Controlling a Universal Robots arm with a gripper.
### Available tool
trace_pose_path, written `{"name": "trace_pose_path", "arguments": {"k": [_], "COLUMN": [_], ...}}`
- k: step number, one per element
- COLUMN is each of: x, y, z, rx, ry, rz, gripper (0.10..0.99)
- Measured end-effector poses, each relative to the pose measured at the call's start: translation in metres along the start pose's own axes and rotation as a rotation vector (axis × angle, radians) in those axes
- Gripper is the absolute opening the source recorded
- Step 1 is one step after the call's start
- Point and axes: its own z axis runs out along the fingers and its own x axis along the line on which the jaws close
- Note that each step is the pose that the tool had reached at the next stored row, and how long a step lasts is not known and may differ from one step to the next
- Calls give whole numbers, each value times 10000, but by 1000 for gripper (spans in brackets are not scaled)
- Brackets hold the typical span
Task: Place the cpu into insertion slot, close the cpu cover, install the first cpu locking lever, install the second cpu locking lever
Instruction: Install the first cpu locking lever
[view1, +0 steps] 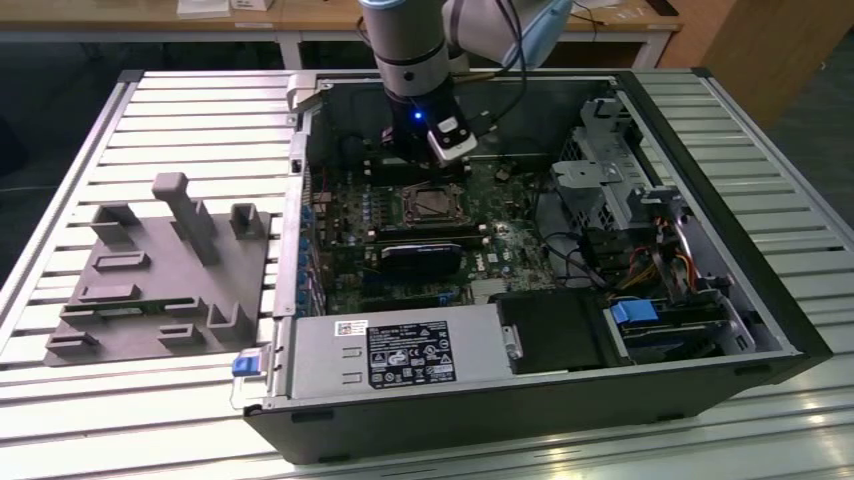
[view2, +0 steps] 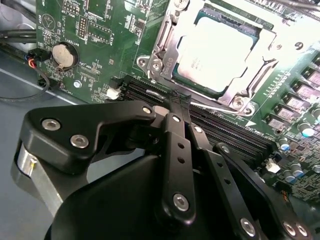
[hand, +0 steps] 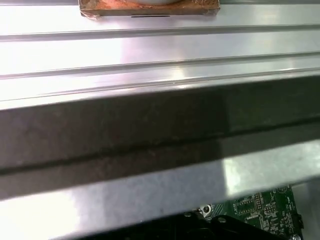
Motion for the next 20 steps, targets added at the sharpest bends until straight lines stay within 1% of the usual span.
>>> {"name": "trace_pose_path", "arguments": {"k": [3,6,11,20], "x": [4,7,13,21], "y": [15,25,43,58], "z": [7,15,27,50], "rx": [47,116,185,389], "ry": [-15,-38,-61,-122], "rz": [48,126,206,364], "gripper": [102,102,102,102]}}
